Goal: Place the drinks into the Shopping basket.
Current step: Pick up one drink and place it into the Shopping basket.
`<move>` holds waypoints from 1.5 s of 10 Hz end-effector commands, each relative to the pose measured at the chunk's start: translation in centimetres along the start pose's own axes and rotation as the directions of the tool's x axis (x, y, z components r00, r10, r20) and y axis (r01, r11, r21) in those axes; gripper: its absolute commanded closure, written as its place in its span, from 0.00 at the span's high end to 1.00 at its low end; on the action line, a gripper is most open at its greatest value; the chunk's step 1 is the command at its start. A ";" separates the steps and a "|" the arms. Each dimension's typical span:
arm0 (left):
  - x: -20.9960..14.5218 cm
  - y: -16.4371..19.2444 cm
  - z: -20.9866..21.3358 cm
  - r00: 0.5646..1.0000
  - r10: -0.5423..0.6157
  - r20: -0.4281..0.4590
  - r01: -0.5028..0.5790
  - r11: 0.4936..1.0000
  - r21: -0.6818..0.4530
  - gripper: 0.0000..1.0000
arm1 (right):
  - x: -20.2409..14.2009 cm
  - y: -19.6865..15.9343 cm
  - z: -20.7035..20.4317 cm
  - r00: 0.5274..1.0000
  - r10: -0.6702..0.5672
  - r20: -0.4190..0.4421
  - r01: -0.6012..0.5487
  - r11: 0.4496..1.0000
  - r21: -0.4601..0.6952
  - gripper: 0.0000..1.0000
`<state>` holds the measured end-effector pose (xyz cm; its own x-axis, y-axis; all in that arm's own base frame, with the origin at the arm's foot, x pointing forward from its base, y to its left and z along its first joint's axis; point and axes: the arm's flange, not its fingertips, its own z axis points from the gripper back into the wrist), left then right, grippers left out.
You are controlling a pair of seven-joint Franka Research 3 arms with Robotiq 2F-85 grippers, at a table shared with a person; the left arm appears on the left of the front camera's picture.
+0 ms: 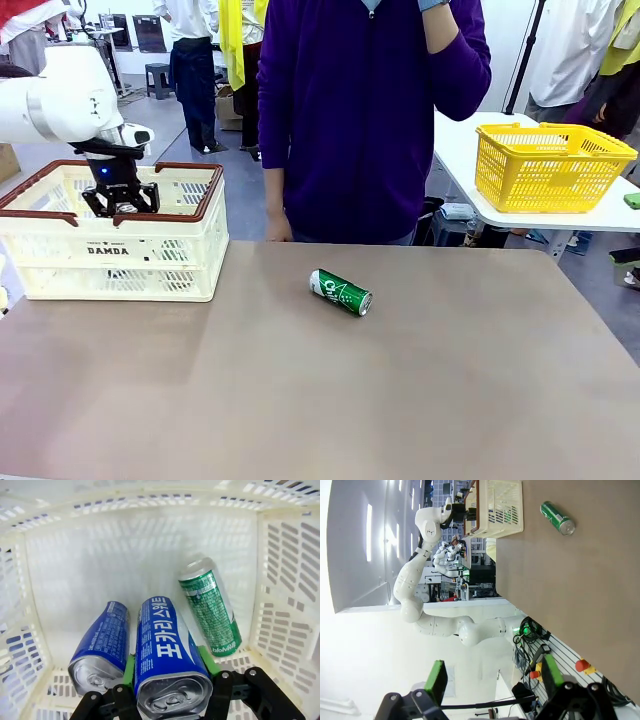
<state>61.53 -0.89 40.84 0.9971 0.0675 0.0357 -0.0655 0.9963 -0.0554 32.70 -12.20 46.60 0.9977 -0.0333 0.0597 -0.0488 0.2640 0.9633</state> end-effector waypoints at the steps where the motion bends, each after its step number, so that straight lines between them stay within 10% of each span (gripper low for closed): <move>1: 0.4 0.0 -0.5 1.000 0.007 -0.022 -0.006 1.000 0.026 0.00 | 0.0 0.3 0.1 1.000 -0.007 -0.004 0.007 1.000 0.001 1.00; 2: 0.4 -0.1 -0.6 1.000 0.002 -0.022 -0.001 1.000 0.023 0.27 | 0.0 0.3 0.1 1.000 -0.007 -0.004 0.007 1.000 0.001 1.00; 3: 0.4 -0.1 -0.5 1.000 -0.001 -0.026 0.001 1.000 0.021 0.84 | 0.0 0.3 0.1 1.000 -0.007 -0.004 0.007 1.000 0.001 1.00; 4: 0.4 -0.1 -0.1 1.000 0.000 -0.018 0.000 1.000 0.022 1.00 | 0.0 0.3 0.1 1.000 -0.007 -0.004 0.007 1.000 0.001 1.00; 11: -4.7 -1.0 12.8 0.997 -0.053 0.054 0.063 0.974 -0.216 1.00 | 0.0 0.3 0.1 1.000 -0.007 -0.004 0.007 1.000 0.001 1.00; 15: -13.3 1.7 20.6 0.876 -0.483 0.020 0.372 0.646 -0.666 1.00 | 0.0 0.3 0.1 1.000 -0.007 -0.004 0.007 1.000 0.001 1.00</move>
<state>47.58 -2.59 62.28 0.9300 -0.3365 0.1479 0.3574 0.7337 -0.5778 32.71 -12.18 46.59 0.9977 -0.0328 0.0591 -0.0484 0.2640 0.9633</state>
